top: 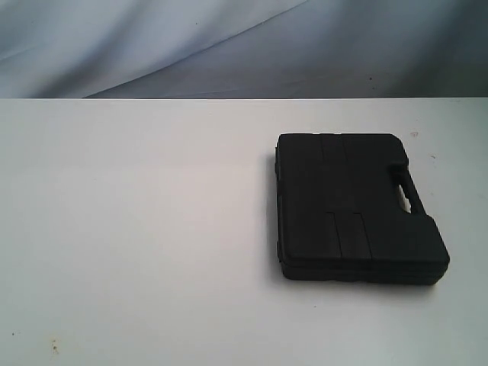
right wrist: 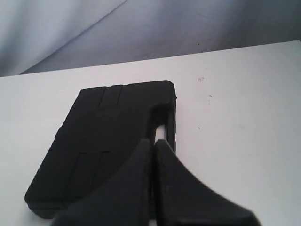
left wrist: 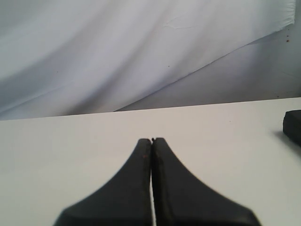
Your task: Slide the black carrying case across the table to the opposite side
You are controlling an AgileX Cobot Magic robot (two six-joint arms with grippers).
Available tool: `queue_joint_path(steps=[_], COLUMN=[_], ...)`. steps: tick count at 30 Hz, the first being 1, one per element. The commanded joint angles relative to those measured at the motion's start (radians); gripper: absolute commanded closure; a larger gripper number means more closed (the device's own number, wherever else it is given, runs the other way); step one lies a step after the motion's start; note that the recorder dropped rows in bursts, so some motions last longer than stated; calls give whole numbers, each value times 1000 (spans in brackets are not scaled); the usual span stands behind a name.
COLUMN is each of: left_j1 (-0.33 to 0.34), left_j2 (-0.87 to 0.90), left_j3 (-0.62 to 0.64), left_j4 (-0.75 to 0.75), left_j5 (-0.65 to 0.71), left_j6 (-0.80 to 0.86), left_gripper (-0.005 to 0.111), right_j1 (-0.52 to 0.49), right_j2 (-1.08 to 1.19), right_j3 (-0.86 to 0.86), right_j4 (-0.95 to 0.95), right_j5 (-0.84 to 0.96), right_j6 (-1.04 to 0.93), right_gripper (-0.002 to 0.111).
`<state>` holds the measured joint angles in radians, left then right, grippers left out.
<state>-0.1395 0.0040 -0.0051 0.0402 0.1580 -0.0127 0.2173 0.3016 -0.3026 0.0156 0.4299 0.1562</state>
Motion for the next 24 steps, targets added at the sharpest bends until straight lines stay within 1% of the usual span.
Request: queue_joint_path(steps=[1, 3, 8, 10, 14, 18, 21, 24], left_j1=[1, 1, 1, 1, 1, 1, 1, 1], left_j2=[-4, -4, -4, -4, -4, -4, -4, -4], left_j3=[5, 5, 5, 5, 5, 5, 5, 5], left_j4=[-9, -9, -9, -9, -9, -9, -9, -9], left_j5=[-11, -11, -11, -11, -11, -11, -11, -11], left_j6=[-12, -12, -12, -12, -12, -12, -12, -12], left_gripper=[107, 107, 107, 107, 107, 107, 107, 107], right_j1=[-6, -6, -8, -8, -8, -8, -8, -8], right_j2=[-5, -5, -5, -5, -23, -171, -296, -302], right_j3=[53, 75, 194, 260, 303, 303, 303, 303], right_j4=[-39, -79, -92, -92, -102, -121, -128, -85], right_j5=[-147, -188, -384, -489, -569, -523, -430, -402], right_j6=[7, 7, 7, 7, 7, -1, -28, -96], right_gripper=[108, 108, 108, 108, 108, 108, 108, 108])
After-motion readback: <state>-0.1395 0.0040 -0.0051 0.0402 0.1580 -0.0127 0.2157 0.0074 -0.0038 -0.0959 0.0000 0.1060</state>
